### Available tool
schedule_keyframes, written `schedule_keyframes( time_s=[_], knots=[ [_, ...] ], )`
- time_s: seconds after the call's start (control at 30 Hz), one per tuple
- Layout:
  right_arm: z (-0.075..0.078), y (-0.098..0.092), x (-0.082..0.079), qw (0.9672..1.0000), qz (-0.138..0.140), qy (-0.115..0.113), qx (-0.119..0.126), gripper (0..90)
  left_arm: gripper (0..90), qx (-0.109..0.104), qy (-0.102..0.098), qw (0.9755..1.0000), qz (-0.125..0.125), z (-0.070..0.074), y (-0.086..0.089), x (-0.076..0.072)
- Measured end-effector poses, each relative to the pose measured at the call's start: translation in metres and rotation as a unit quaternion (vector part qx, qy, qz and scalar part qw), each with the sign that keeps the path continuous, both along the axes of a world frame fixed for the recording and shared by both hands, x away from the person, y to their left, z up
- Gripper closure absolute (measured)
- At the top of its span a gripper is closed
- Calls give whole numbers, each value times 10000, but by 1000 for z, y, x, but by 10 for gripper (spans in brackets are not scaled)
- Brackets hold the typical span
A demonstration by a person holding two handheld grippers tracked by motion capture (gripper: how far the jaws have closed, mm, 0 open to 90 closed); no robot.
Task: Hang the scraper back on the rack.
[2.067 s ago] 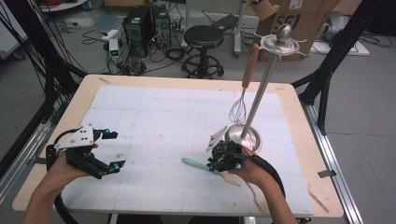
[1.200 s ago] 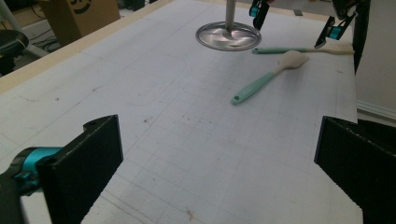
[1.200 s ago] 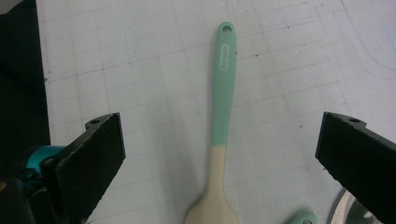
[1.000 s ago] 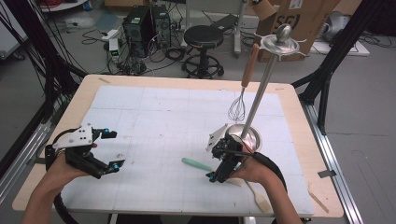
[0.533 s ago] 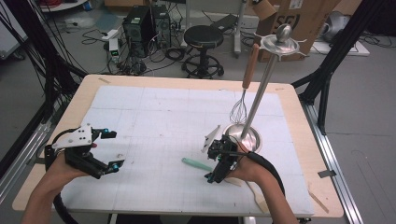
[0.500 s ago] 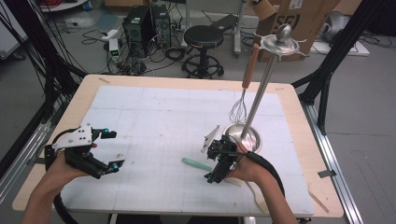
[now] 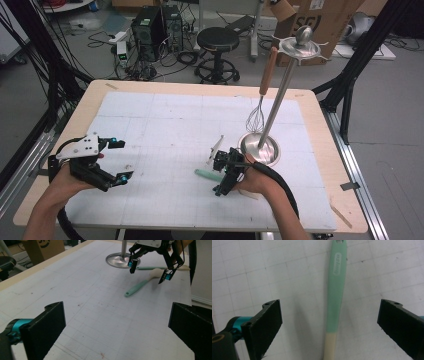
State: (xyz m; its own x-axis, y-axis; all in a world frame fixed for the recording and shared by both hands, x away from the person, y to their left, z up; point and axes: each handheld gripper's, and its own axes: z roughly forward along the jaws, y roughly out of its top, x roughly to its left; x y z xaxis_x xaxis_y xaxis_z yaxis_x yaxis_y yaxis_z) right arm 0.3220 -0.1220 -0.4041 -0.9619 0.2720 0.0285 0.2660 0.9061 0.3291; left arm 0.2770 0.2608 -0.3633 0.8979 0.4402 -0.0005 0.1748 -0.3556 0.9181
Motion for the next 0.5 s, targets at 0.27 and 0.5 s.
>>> schedule_keyframes(
  time_s=[0.27, 0.5],
  knots=[
    [-3, 8, 4, 9999, -59, 85, -99, 212, 17, -34, 5, 10000, 15, 1, 1, 0],
    [-6, 9, 5, 9996, -85, 191, -215, 413, 17, -29, -1, 10000, 5, 1, 0, -1]
  ],
)
